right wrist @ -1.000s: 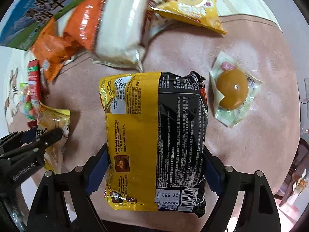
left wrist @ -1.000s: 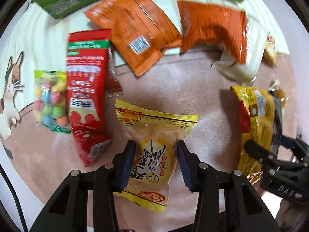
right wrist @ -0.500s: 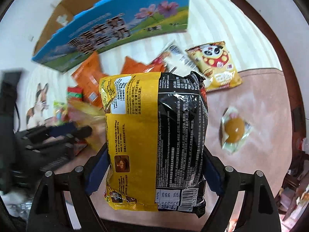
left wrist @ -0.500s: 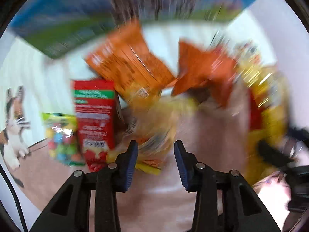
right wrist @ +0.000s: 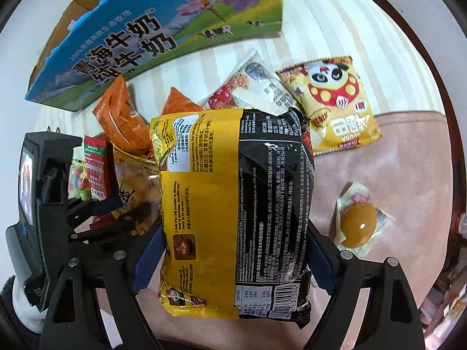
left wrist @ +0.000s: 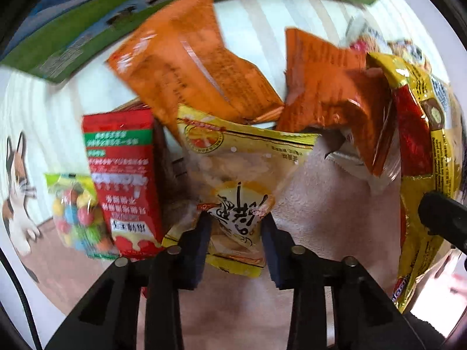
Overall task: Organize snacks
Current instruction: 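Lift both held bags and carry them over the cardboard box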
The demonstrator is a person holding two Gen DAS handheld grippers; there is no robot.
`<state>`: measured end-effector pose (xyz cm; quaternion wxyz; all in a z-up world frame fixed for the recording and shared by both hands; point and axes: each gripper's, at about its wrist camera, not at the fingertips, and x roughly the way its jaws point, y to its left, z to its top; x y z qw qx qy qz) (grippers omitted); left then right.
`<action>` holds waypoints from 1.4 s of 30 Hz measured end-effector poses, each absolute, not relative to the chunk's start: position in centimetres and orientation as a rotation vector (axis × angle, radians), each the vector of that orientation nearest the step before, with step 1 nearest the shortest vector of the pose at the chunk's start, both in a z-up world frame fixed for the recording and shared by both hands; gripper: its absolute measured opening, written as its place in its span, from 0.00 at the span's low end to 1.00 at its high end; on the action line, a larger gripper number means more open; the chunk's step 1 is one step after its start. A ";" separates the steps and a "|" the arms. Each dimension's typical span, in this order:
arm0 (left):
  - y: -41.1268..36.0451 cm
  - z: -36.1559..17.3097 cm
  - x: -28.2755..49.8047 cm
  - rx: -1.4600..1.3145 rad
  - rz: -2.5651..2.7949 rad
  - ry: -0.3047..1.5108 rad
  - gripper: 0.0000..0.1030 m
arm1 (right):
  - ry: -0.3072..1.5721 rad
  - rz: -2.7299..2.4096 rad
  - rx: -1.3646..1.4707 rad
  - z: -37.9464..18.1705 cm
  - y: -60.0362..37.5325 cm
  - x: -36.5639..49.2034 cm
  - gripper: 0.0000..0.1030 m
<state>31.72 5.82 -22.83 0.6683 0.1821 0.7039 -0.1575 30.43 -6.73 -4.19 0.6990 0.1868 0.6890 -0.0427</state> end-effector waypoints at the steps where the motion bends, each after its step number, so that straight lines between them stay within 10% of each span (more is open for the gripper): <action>1: 6.9 -22.0 31.7 0.381 -0.347 1.592 0.25 | 1.531 -0.091 0.421 -4.0 -7.1 30.5 0.86; 13: 14.0 -10.7 32.4 0.139 -0.343 1.575 0.13 | 1.455 -0.001 0.434 2.1 -8.5 31.5 0.86; 23: 10.5 -16.3 36.0 0.434 -0.341 1.671 0.75 | 1.473 -0.032 0.437 1.2 -9.0 31.2 0.86; 26: 10.4 -16.1 36.5 0.440 -0.314 1.661 0.72 | 1.482 -0.044 0.449 0.6 -9.3 30.9 0.86; 30: 11.0 -12.5 35.5 0.376 -0.310 1.635 0.43 | 1.476 -0.061 0.462 0.7 -10.3 30.3 0.86; 42: 15.8 8.4 38.8 0.067 -0.349 1.420 0.41 | 1.361 -0.011 0.511 6.7 -11.7 31.4 0.86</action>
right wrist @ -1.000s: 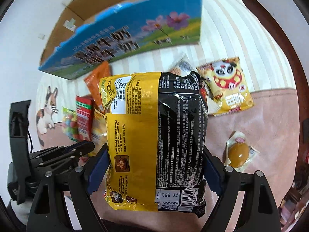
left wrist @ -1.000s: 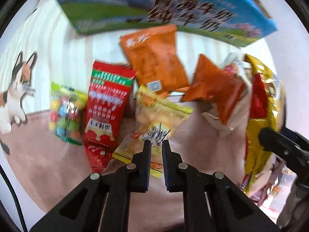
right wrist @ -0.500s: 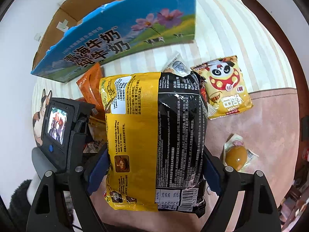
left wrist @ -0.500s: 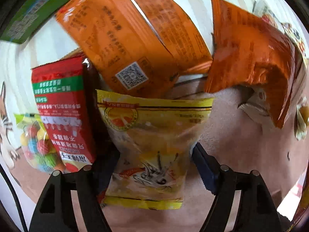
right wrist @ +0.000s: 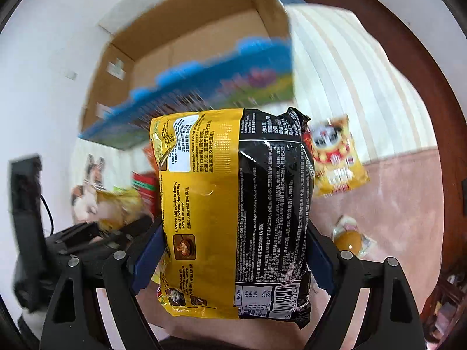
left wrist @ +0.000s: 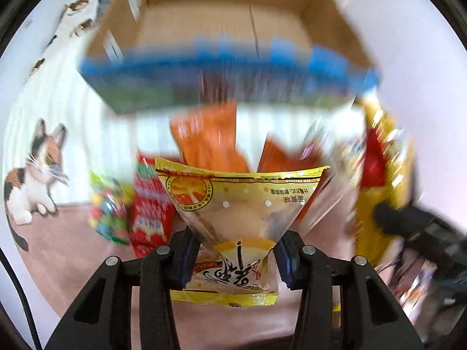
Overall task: Organize snacks
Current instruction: 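Lift both held bags and carry them over the cardboard box, then lower both bags into the box and open both grippers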
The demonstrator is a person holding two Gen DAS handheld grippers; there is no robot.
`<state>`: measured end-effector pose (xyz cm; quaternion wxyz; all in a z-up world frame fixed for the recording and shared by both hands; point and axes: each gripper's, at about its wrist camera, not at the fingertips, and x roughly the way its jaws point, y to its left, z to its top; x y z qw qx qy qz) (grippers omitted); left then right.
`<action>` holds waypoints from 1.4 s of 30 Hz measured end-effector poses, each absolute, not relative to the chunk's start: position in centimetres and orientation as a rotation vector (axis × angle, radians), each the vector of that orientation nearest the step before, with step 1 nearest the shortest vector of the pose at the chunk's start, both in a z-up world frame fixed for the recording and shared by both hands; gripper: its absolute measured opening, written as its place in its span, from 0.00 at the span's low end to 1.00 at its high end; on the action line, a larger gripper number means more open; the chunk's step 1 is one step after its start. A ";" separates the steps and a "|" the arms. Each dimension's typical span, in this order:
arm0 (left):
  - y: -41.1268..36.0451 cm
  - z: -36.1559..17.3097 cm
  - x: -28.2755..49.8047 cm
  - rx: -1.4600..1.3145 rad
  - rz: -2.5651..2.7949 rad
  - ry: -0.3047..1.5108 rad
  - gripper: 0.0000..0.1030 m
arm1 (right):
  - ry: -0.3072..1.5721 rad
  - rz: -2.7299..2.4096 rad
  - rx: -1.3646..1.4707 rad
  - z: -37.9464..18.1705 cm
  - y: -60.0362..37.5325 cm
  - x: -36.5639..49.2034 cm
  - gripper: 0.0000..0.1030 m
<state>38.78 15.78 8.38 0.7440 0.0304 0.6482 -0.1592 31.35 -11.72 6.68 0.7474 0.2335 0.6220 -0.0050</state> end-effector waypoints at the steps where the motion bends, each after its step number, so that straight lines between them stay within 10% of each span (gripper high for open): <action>1: 16.0 10.8 39.9 0.041 -0.352 1.387 0.41 | 1.336 0.004 0.511 7.9 -11.8 32.0 0.86; 14: 12.4 18.6 58.1 -0.090 -0.278 1.321 0.41 | 1.183 0.026 0.358 13.9 -12.0 48.5 0.86; 29: 9.6 3.3 66.7 0.032 -0.179 1.449 0.42 | 1.380 -0.037 0.261 1.8 -13.4 62.0 0.87; 34: 9.4 2.2 67.6 0.044 -0.185 1.427 0.86 | 1.396 -0.063 0.223 -0.4 -14.4 63.0 0.95; 42: 10.1 2.0 67.3 0.068 -0.168 1.393 0.86 | 1.370 -0.066 0.233 0.9 -15.3 61.9 0.95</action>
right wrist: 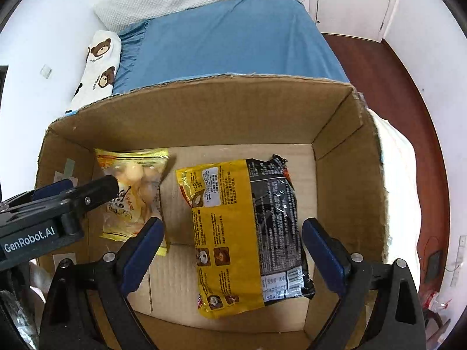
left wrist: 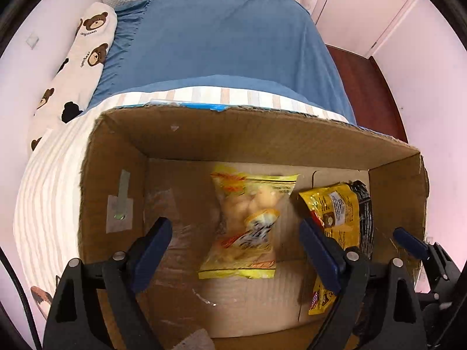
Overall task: Organize snacks
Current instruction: 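Lower both bags into the box and open both grippers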
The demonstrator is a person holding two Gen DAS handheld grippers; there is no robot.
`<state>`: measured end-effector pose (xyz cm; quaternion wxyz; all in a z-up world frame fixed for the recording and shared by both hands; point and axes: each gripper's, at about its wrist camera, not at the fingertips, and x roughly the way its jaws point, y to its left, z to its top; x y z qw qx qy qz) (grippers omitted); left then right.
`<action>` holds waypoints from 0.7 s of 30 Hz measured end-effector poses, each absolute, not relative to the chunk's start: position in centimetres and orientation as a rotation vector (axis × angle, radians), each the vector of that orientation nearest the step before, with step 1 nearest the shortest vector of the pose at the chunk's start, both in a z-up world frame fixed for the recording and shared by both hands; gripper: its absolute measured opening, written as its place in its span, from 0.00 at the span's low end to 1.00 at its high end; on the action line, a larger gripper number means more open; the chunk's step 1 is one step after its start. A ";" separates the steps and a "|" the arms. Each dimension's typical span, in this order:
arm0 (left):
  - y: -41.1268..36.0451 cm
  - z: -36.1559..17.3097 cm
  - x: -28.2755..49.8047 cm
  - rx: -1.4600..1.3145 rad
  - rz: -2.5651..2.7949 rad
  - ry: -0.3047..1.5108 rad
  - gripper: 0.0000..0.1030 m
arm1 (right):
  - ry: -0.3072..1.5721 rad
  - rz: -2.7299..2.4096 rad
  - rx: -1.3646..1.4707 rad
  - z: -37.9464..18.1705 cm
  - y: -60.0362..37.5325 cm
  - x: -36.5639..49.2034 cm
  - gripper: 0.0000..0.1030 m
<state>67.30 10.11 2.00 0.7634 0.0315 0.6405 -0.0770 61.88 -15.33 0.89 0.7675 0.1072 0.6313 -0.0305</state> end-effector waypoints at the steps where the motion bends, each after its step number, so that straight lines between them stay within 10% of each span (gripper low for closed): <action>1: 10.1 2.3 67.0 0.071 -0.165 1.386 0.86 | 1.366 -0.064 0.232 1.5 -15.1 61.2 0.95; 21: 13.7 12.1 54.7 0.090 -0.148 1.155 0.86 | 1.157 -0.096 0.132 12.4 -11.4 49.6 0.95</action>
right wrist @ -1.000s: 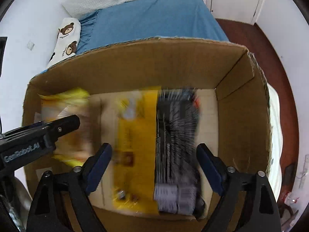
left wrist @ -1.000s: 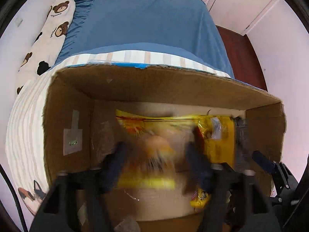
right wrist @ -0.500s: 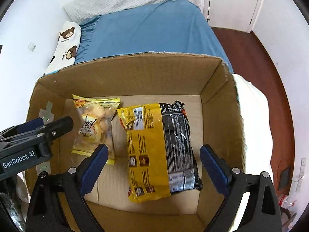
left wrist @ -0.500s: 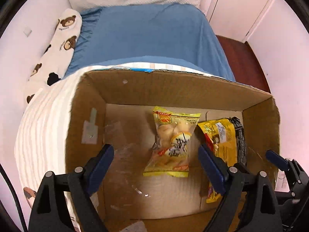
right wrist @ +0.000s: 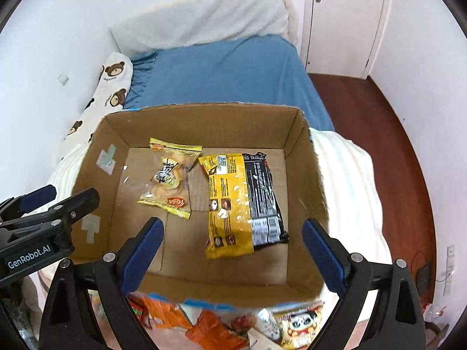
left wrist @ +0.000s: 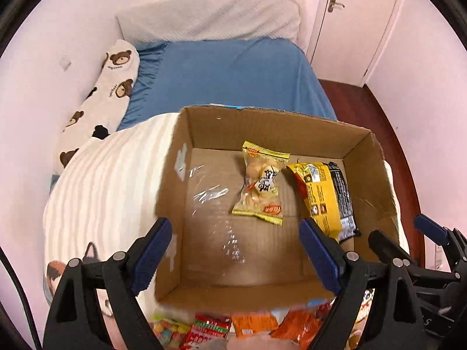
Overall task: Organize snacks
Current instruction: 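Lower both bags into the box and open both grippers, then grasp the red sausage packet with the left gripper while the right grasps the beige bar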
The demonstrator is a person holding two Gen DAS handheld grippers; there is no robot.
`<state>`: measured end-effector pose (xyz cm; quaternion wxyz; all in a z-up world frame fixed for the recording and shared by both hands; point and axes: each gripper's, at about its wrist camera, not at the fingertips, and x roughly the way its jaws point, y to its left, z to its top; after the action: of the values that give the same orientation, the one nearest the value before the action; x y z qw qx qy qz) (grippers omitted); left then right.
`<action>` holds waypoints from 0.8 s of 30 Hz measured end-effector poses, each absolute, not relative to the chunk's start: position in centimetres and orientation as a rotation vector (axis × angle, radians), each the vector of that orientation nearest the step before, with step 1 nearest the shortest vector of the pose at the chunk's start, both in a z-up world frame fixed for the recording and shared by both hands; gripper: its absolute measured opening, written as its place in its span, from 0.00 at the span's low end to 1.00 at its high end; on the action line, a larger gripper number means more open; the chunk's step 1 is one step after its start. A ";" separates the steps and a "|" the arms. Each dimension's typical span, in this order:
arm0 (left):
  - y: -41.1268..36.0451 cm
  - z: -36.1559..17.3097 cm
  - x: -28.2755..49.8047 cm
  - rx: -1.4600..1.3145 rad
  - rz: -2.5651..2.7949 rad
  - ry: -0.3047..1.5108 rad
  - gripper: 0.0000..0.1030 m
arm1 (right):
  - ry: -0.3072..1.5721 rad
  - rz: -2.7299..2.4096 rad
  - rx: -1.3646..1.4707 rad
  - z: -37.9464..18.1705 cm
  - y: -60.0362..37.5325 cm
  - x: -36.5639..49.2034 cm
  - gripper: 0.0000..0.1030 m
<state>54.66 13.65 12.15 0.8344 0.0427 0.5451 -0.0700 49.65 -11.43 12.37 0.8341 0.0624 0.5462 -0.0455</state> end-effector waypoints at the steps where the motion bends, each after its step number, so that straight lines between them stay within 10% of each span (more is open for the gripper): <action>1: 13.9 12.6 54.0 0.086 -0.152 1.149 0.86 | 1.149 -0.095 0.132 12.9 -11.4 49.0 0.95; 10: 17.2 13.0 47.4 0.074 -0.151 1.168 0.86 | 1.146 -0.087 0.266 14.6 -11.3 41.9 0.95; 24: 25.7 -1.1 41.2 0.132 0.039 1.458 0.86 | 1.475 -0.230 0.552 -1.0 -14.1 31.7 0.93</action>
<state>41.20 25.68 -1.12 0.7437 0.0603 0.6655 0.0176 31.70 -14.14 -1.00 0.6996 0.2476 0.6623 -0.1030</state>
